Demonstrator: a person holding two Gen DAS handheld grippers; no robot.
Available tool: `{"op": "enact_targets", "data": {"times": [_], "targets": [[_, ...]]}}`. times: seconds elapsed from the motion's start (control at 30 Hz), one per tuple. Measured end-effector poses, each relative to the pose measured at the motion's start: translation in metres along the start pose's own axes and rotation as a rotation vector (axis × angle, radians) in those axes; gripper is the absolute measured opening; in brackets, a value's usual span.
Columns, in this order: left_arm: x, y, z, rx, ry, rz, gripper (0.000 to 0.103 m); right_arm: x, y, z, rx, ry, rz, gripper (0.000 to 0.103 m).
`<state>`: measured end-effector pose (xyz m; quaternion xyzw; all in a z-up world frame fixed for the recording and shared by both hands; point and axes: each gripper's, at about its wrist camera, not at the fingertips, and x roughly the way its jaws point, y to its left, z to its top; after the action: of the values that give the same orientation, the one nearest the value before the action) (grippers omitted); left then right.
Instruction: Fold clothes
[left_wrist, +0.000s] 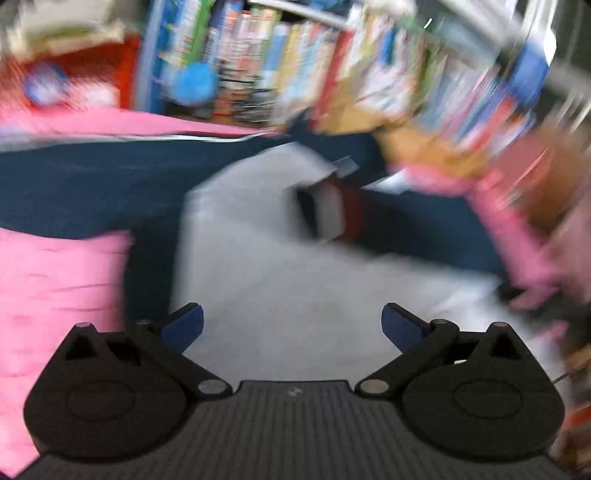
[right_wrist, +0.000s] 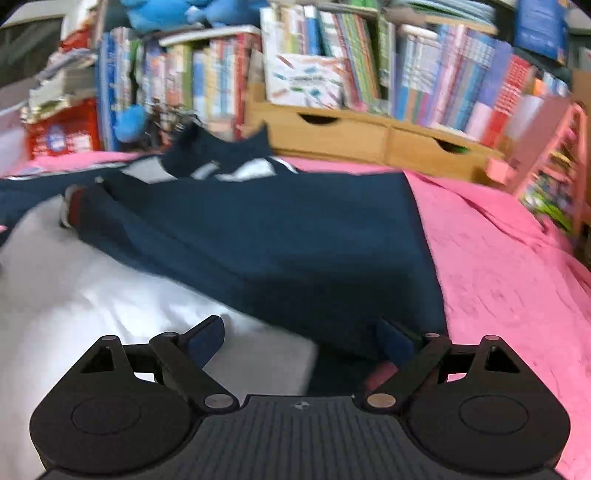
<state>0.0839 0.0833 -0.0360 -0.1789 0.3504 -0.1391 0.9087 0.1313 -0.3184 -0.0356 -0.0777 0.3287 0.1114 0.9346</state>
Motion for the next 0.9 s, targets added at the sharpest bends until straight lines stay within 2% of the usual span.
{"op": "enact_targets", "data": {"times": [0.03,0.1,0.23,0.3,0.4,0.5,0.53,0.63,0.7,0.8,0.87,0.9], "targets": [[0.001,0.002,0.01,-0.057,-0.007,-0.053,0.103,0.0,0.0,-0.003,-0.001,-0.008,-0.003,0.093],[0.011,0.005,0.03,-0.158,-0.023,-0.084,0.103,-0.003,0.003,-0.004,-0.011,-0.013,-0.014,0.093],[0.058,0.01,0.062,-0.218,0.034,-0.029,0.103,-0.006,0.006,-0.004,-0.026,-0.015,-0.036,0.096],[0.078,0.011,0.069,-0.249,0.052,-0.041,0.1,-0.004,0.01,0.001,-0.028,-0.013,-0.043,0.098],[0.096,0.005,0.073,-0.242,0.066,-0.107,0.083,-0.003,0.012,0.002,-0.03,-0.011,-0.056,0.101],[0.102,-0.007,0.072,-0.195,0.048,-0.081,0.062,-0.004,0.014,0.003,-0.039,-0.012,-0.071,0.103],[0.102,-0.013,0.071,-0.16,0.043,-0.065,0.049,-0.004,0.015,0.003,-0.043,-0.014,-0.078,0.103],[0.098,-0.034,0.067,-0.02,-0.037,-0.054,0.039,-0.005,0.017,0.003,-0.063,-0.021,-0.094,0.103],[0.104,-0.047,0.068,0.053,-0.044,-0.03,0.039,-0.006,0.02,0.003,-0.079,-0.027,-0.107,0.103],[0.119,-0.048,0.074,0.02,-0.022,0.044,0.025,-0.006,0.023,0.002,-0.101,-0.036,-0.123,0.103],[0.111,-0.044,0.084,-0.008,-0.071,0.059,0.012,-0.006,0.024,0.002,-0.104,-0.039,-0.126,0.103],[0.103,-0.043,0.09,-0.004,-0.11,0.083,0.01,-0.006,0.024,0.002,-0.102,-0.039,-0.125,0.103]]}}
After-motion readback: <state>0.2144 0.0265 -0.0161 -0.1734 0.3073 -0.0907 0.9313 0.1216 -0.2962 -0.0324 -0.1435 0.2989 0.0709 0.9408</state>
